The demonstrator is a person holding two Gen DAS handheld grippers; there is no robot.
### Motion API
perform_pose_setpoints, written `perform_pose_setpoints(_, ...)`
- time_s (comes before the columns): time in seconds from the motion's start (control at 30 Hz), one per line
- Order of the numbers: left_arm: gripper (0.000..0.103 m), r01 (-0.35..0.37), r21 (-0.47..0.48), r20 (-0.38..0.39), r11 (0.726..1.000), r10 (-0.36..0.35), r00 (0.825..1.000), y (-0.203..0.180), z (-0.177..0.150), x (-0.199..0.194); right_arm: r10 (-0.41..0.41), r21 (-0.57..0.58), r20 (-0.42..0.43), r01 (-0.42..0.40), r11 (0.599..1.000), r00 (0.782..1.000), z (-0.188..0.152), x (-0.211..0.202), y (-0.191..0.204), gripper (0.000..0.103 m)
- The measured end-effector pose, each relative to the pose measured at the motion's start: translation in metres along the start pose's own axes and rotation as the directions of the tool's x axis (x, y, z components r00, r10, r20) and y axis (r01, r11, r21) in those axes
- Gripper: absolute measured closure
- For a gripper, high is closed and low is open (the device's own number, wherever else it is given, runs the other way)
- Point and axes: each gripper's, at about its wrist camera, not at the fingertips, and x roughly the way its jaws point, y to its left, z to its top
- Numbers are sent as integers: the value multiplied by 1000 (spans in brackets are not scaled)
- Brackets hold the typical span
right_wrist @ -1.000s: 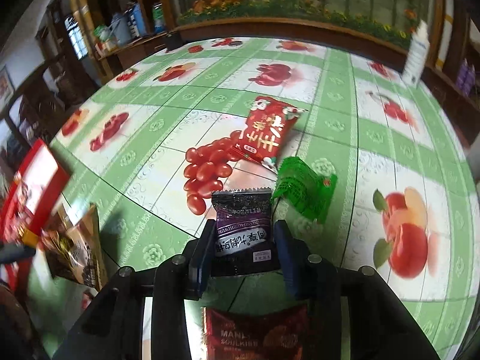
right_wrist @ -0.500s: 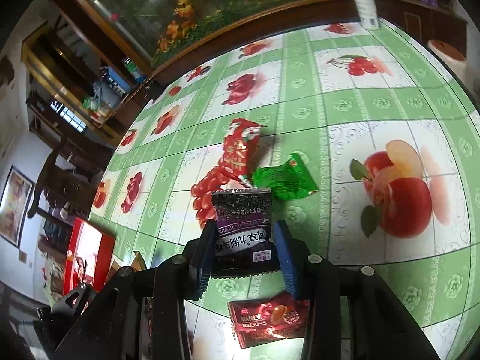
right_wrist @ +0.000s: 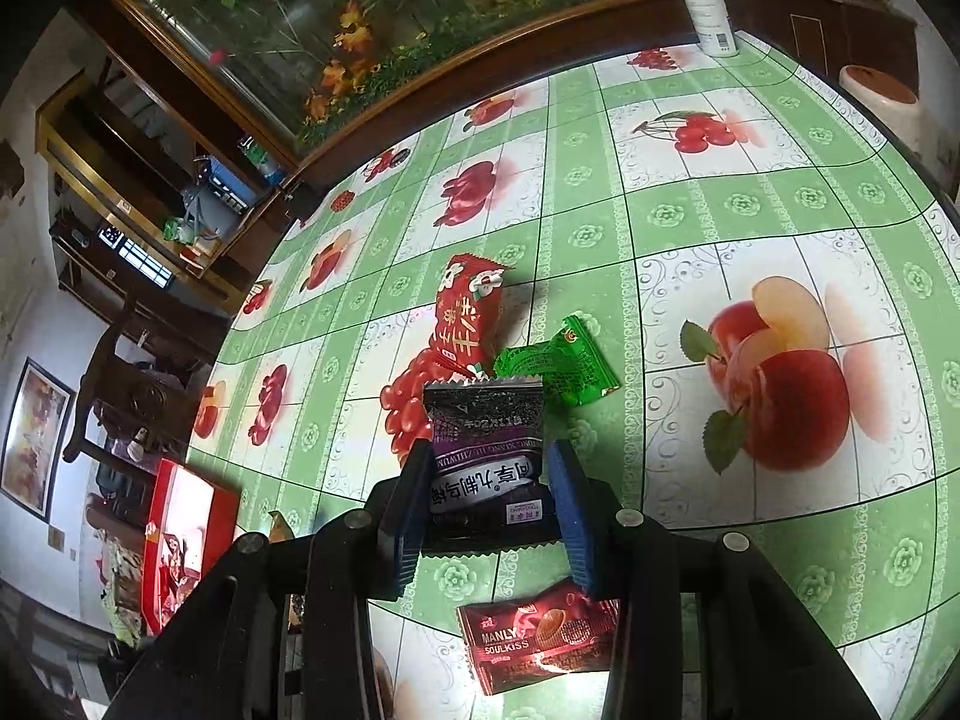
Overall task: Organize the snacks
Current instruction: 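Grasp the white-red patterned packet with the left tool while the right tool grasps a dark packet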
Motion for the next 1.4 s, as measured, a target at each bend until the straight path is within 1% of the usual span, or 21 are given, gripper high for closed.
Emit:
perform_pose_setpoints(0.07,79,-3,-21,22,1000,4,1000,-9,-5,-6,4,-4,5,-4,1000,1000,0,-1,1,63)
perform_pose_setpoints(0.17,79,-24,-42,43,999,26,999,-19,-9,-15,15,-8,12,-15,1000,1000,0,-2,3,63)
perform_pose_setpoints(0.33,79,-37,-81,91,996,44,995,-27,-18,-32,36,-13,23,-36,999,999,-2,-3,7,63)
perform_pose_setpoints(0.37,79,-30,-101,95,994,40,995,-27,-22,-34,37,-15,23,-36,999,999,-2,-3,8,63)
perform_pose_setpoints(0.47,80,-38,-154,58,987,48,997,-24,-30,-29,25,-17,23,-25,1000,999,-4,0,9,63)
perform_pose_setpoints(0.53,80,-27,-191,42,981,35,998,-22,-34,-28,18,-20,16,-17,1000,1000,-5,4,10,63)
perform_pose_setpoints(0.57,77,-74,-201,34,977,82,996,-23,-37,-29,8,-23,15,-7,1000,1000,-5,5,11,63)
perform_pose_setpoints(0.63,66,-134,-202,22,970,142,990,-26,-38,-31,4,-21,13,-3,1000,1000,-5,6,10,63)
perform_pose_setpoints(0.7,29,-204,-203,-1,958,208,978,-26,-39,-31,-1,-15,14,1,1000,1000,-5,6,8,63)
perform_pose_setpoints(0.73,23,-233,-194,-14,953,235,972,-26,-39,-31,-3,-16,15,3,1000,1000,-5,6,8,63)
perform_pose_setpoints(0.77,21,-262,-181,-27,948,261,965,-27,-40,-32,-5,-16,17,5,1000,1000,-5,6,8,63)
perform_pose_setpoints(0.8,21,-271,-175,-35,947,269,962,-29,-41,-34,-7,-18,17,7,1000,1000,-5,6,8,63)
perform_pose_setpoints(0.87,21,-270,-173,-46,947,266,963,-30,-44,-36,-15,-22,21,15,1000,1000,-6,5,9,63)
perform_pose_setpoints(0.93,21,-250,-172,-36,953,248,968,-32,-47,-39,-15,-25,23,16,1000,1000,-5,5,9,63)
perform_pose_setpoints(0.97,24,-239,-174,-27,955,238,971,-32,-48,-39,-15,-25,24,15,1000,1000,-5,4,9,63)
perform_pose_setpoints(1.0,39,-218,-178,-20,960,218,976,-31,-49,-37,-14,-25,25,14,1000,1000,-6,4,9,63)
perform_pose_setpoints(1.03,51,-164,-194,-8,967,165,986,-28,-49,-37,-13,-26,25,14,1000,1000,-5,4,9,63)
perform_pose_setpoints(1.07,71,-124,-213,-4,969,126,992,-26,-49,-36,-13,-24,25,14,1000,1000,-6,4,9,63)
perform_pose_setpoints(1.13,72,-112,-227,0,967,116,993,-23,-48,-36,-15,-23,23,15,1000,1000,-6,4,9,63)
perform_pose_setpoints(1.27,78,-112,-225,16,968,119,993,-26,-46,-35,-17,-21,23,18,1000,1000,-6,4,9,63)
perform_pose_setpoints(1.4,81,-127,-224,25,966,136,990,-29,-45,-36,-11,-28,24,12,1000,1000,-6,4,9,63)
